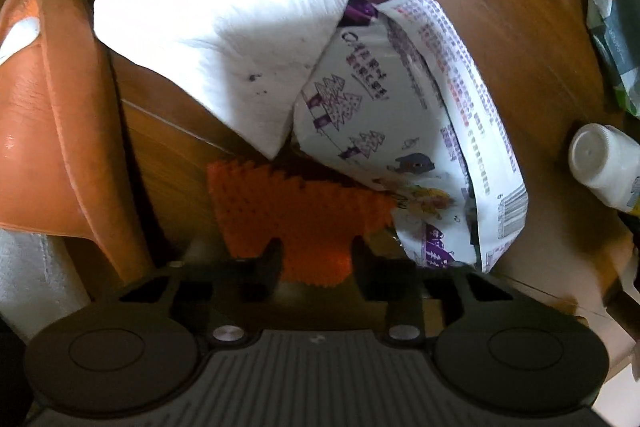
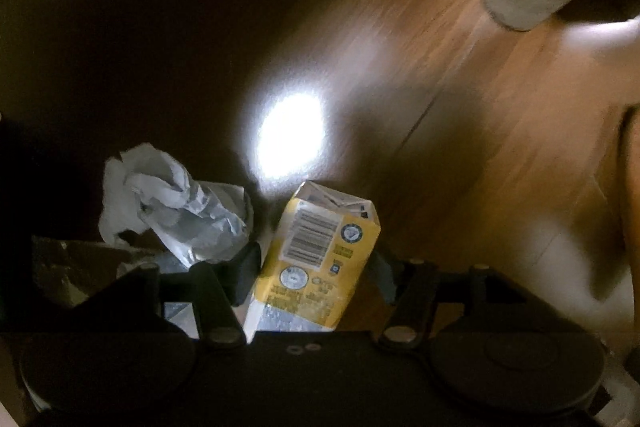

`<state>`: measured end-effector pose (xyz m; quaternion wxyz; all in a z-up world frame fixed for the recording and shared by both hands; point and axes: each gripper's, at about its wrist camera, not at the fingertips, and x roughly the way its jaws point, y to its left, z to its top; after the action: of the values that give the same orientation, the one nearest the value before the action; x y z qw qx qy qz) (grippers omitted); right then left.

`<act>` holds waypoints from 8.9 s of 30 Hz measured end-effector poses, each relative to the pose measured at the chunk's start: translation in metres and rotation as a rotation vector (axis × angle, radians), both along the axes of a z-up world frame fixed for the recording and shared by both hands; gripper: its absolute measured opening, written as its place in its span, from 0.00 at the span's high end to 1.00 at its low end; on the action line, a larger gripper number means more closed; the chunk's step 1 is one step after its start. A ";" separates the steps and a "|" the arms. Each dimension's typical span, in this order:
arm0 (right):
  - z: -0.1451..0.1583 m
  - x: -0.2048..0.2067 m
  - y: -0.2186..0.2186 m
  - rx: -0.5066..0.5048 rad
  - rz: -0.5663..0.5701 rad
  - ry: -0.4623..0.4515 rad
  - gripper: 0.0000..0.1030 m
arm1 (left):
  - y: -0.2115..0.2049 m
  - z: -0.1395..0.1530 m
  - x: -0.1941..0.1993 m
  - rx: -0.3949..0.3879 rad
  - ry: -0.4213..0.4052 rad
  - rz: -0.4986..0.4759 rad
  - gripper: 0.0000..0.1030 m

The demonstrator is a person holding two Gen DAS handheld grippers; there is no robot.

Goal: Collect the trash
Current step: 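Close left tool on orange mesh net while right tool grasps yellow juice carton, then carry orange net in left tool while right tool carries carton to wastebasket, then open left tool dropping net while right tool drops carton into wastebasket, then move both tools back down under the bed toward the trash, then close right tool on purple-printed snack bag and lift it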

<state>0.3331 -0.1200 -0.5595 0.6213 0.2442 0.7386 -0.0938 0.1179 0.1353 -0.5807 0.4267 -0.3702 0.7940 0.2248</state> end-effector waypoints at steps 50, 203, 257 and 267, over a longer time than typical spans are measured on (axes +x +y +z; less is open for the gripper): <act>0.162 -0.039 0.015 0.230 0.514 -0.136 0.51 | -0.004 -0.019 -0.001 0.069 -0.010 -0.162 0.64; 0.449 -0.143 -0.032 0.301 1.090 -0.877 0.48 | -0.035 0.478 0.046 0.450 -0.966 -0.350 0.00; 0.029 -0.149 0.184 0.267 1.760 -0.233 0.52 | 0.113 0.005 0.032 0.187 -0.077 0.156 0.71; 0.038 -0.142 0.164 0.195 1.671 -0.224 0.81 | 0.108 0.025 0.046 0.207 -0.147 0.136 0.94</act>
<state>0.1911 0.0442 -0.5218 0.5322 -0.3214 0.6152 0.4848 0.1637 0.2430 -0.5561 0.5032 -0.3926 0.7063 0.3063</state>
